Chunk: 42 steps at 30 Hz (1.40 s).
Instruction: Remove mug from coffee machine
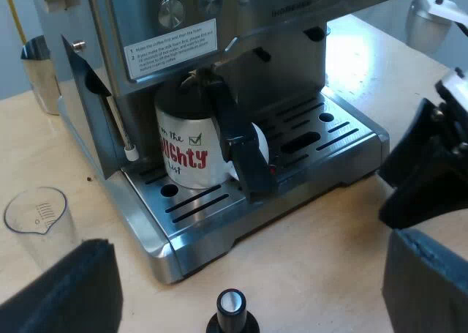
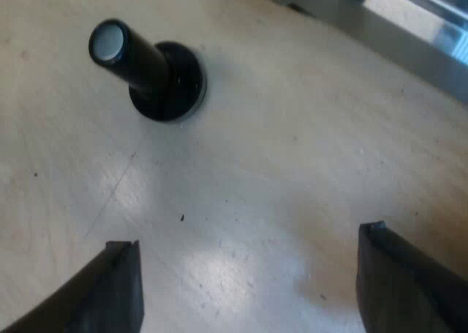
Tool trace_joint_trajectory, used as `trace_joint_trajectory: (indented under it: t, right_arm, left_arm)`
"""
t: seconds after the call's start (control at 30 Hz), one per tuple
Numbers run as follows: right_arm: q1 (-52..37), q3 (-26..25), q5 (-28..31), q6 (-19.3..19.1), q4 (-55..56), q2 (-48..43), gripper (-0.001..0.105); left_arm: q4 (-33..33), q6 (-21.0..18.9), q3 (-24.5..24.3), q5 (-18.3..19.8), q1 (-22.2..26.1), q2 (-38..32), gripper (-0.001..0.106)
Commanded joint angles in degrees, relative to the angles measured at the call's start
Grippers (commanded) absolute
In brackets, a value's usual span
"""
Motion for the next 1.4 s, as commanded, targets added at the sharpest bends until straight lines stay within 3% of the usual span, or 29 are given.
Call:
trace_joint_trajectory:
  t: [0.03,0.43,0.53,0.7,0.9,1.4]
  right_arm:
    - [0.09,-0.36,-0.01,-0.21,-2.39,0.94,0.063]
    - [0.53,1.14,5.95,-1.16,-15.26,1.83,0.059]
    - [1.52,4.69,7.14,-1.15,-23.56,1.83,0.057]
    - [3.12,11.34,14.36,-0.69,-36.83,1.83,0.058]
    - [3.11,14.92,19.99,-0.69,-44.9,1.83,0.06]
    - [3.11,15.27,21.52,-0.69,-60.86,9.78,0.059]
  left_arm:
    - [-0.11,-0.2,-0.3,0.06,-0.13,-0.04,0.079]
    - [-0.11,-0.2,-0.3,0.06,-0.13,-0.04,0.079]
    - [-0.11,-0.2,-0.3,0.06,-0.13,-0.04,0.079]
    - [-0.11,-0.2,-0.3,0.06,-0.13,-0.04,0.079]
    - [-0.11,-0.2,-0.3,0.06,-0.13,-0.04,0.079]
    - [-0.11,-0.2,-0.3,0.06,-0.13,-0.04,0.079]
